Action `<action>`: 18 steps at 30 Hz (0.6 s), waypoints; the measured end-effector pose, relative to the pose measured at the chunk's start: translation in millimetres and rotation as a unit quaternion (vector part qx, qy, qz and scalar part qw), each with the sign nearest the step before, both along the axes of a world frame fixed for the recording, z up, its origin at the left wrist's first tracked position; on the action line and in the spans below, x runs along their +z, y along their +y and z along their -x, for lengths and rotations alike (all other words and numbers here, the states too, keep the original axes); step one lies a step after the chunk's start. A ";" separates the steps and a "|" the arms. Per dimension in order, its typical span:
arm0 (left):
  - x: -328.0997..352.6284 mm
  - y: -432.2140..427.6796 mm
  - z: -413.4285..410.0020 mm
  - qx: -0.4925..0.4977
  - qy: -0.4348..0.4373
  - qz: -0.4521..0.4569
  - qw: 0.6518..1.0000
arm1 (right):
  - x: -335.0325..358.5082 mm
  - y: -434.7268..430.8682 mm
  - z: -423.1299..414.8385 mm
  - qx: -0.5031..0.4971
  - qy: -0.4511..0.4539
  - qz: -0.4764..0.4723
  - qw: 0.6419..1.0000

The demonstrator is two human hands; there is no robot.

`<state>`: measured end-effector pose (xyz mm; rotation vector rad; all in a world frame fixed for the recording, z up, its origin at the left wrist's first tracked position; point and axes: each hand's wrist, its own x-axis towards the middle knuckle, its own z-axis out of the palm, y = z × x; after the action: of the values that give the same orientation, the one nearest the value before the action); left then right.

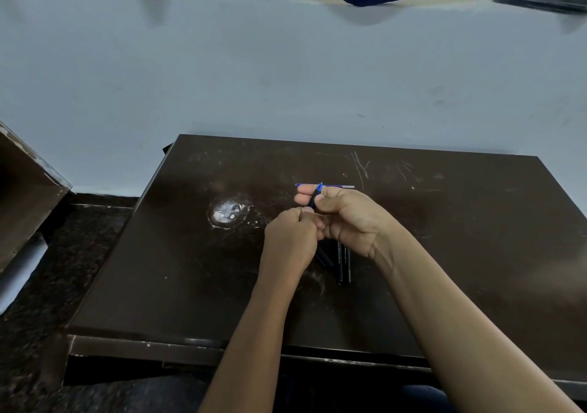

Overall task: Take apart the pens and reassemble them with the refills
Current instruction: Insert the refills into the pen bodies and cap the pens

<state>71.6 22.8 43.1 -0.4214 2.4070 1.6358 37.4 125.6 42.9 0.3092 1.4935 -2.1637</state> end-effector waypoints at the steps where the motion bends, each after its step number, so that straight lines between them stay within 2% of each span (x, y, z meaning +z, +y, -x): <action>1: -0.3 -0.2 0.3 0.002 0.002 0.004 1.000 | -0.2 0.5 1.1 0.001 -0.007 0.005 1.000; 6: -0.8 -0.2 1.6 0.005 0.002 -0.003 1.000 | -2.3 0.0 -1.0 0.024 0.006 -0.024 0.999; 13: -0.2 -0.5 1.4 0.009 0.003 -0.003 1.000 | -0.7 2.2 2.2 -0.010 -0.026 0.033 0.999; 18: 0.2 -0.5 0.1 0.010 -0.004 -0.009 1.000 | -2.8 -0.6 1.1 0.014 0.005 -0.006 1.000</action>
<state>71.5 22.3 43.3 -0.4495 2.3870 1.6603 36.2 125.0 40.1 0.2805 1.5094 -2.1384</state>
